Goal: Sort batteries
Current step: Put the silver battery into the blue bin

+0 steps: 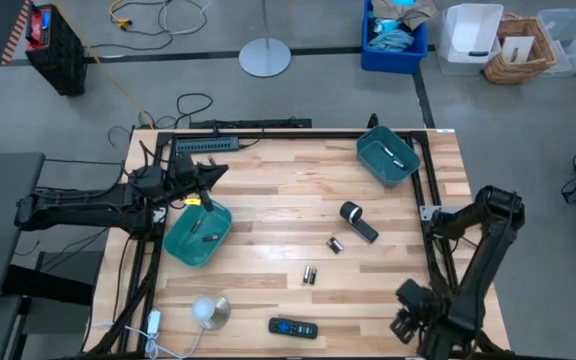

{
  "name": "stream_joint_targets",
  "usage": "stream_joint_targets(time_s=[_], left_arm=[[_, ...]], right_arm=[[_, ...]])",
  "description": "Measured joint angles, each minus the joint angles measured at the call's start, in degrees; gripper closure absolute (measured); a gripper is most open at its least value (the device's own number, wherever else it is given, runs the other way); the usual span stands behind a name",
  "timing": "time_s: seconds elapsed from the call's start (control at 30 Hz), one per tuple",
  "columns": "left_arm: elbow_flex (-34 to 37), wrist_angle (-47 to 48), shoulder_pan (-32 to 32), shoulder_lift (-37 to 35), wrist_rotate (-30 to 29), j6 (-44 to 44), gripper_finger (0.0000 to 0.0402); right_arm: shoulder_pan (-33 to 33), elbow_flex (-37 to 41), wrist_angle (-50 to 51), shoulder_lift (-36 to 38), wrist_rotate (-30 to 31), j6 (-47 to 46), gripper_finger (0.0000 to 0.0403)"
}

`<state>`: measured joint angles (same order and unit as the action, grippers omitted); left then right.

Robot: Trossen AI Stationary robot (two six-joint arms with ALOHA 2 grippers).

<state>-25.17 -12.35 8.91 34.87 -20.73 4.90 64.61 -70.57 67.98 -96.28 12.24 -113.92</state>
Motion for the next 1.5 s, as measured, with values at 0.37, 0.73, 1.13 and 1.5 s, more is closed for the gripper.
stream_joint_targets(time_s=[0.37, 0.73, 1.13, 1.5], left_arm=[[-0.1, -3.5, 0.0, 0.0, 0.0, -3.1, 0.0401], [-0.1, -4.1, 0.0, 0.0, 0.0, -3.2, 0.0401], [-0.1, -3.6, 0.0, 0.0, 0.0, -2.4, 0.0401], [-0.1, -2.4, 0.0, 0.0, 0.0, -2.2, 0.0401]], right_arm=[[-1.3, 0.0, -6.2, -9.0, -9.0, -6.5, 0.0188], [-1.3, 0.0, -4.6, -9.0, -12.5, -7.5, 0.0188], [1.2, 0.8, -5.8, -9.0, -15.1, -8.5, 0.0188], [3.7, 1.1, -5.9, -9.0, -14.0, -7.7, 0.0188]])
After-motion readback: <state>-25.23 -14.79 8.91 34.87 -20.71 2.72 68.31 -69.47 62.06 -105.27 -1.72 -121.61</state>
